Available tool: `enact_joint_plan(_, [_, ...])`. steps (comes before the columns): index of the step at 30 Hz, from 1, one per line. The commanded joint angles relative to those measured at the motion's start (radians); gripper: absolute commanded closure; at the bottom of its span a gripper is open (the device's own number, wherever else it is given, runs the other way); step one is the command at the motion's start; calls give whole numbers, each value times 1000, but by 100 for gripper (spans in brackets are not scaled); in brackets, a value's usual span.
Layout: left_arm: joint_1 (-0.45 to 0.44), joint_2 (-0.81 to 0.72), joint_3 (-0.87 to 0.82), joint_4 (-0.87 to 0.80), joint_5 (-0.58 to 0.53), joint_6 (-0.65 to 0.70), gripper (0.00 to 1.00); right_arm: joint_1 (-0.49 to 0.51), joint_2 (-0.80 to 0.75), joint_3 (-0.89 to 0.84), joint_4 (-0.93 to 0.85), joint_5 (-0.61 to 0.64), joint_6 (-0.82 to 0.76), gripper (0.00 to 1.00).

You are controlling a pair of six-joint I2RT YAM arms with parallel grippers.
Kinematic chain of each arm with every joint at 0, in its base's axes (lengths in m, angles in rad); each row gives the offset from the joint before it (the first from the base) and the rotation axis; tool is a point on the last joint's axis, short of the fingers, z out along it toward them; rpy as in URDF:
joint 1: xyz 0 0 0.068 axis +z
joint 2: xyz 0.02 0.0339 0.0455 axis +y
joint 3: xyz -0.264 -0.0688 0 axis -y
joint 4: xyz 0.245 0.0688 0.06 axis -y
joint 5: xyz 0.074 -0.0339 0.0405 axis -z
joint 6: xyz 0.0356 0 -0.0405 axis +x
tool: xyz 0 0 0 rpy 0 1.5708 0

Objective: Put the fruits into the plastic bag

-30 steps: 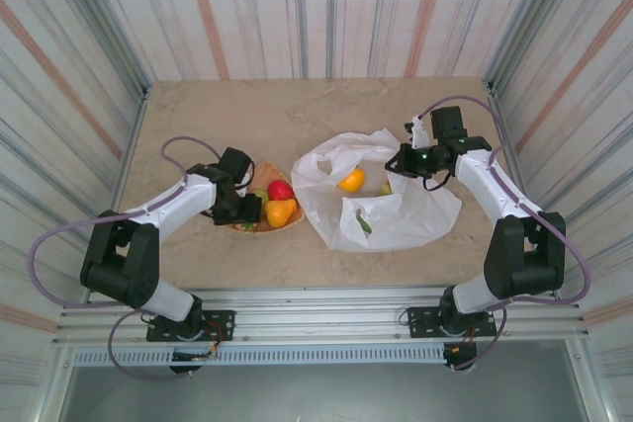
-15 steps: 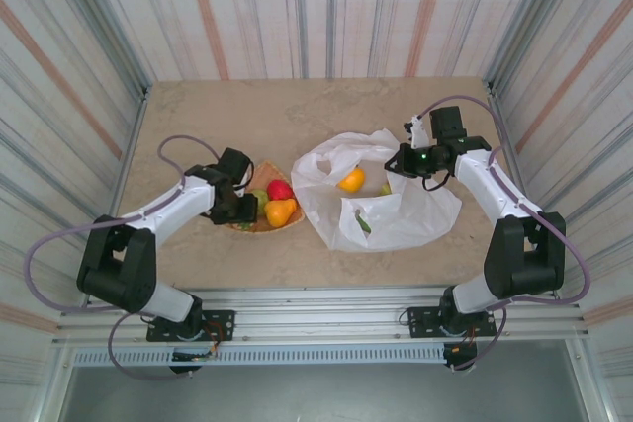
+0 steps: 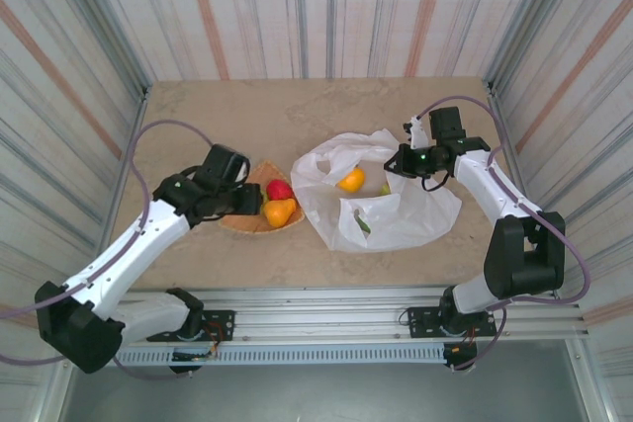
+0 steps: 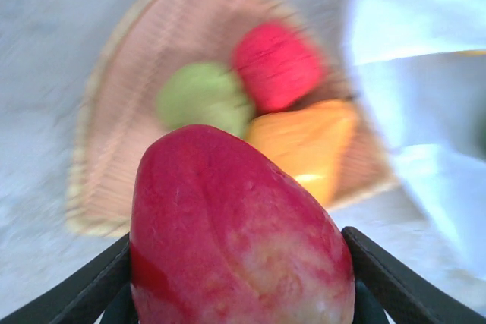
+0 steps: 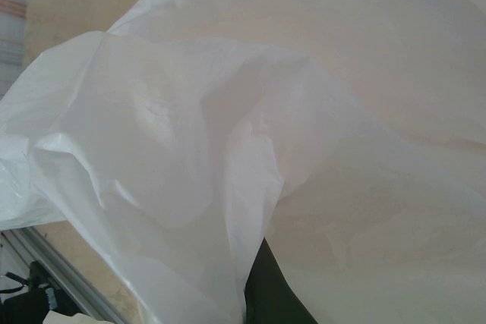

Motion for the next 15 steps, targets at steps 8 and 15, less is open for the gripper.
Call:
enact_joint_plan(8, [-275, 355, 180, 293, 102, -31, 43, -13, -10, 20, -24, -75, 11, 100])
enact_joint_plan(15, [-316, 571, 228, 381, 123, -27, 43, -13, -12, 10, 4, -113, 32, 100])
